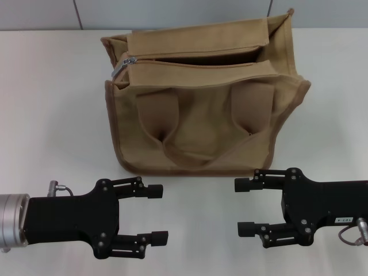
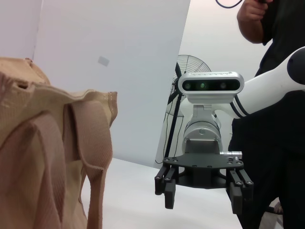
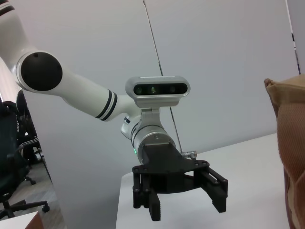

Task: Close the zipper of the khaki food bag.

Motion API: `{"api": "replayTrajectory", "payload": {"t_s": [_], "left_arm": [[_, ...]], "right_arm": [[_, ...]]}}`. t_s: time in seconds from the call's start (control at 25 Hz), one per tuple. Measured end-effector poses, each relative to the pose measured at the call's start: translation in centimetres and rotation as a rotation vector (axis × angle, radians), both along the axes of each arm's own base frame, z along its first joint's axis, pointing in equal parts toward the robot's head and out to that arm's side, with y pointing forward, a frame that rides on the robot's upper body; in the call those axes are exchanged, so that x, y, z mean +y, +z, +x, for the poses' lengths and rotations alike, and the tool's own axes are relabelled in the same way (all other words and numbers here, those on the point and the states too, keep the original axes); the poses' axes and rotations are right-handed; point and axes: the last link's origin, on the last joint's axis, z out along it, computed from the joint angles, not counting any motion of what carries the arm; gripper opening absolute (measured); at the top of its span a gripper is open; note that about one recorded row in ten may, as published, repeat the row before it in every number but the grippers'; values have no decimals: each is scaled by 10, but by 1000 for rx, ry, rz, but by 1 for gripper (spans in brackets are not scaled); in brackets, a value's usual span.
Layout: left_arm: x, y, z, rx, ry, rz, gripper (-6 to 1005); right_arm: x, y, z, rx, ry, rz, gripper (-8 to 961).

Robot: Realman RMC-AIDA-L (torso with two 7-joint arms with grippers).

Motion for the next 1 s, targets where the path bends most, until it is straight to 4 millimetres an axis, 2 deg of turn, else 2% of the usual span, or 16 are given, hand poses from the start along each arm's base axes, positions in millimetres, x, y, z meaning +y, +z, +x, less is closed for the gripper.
{"api": "replayTrajectory", "payload": {"t_s": [0.68, 1.0], "left_arm": [[1, 1, 0, -2, 2, 5, 796], [9, 21, -12, -50, 103, 153, 795]], "right_arm": [[1, 0, 0, 2, -1, 2, 743], [1, 0, 1, -1, -3, 9, 739]]}}
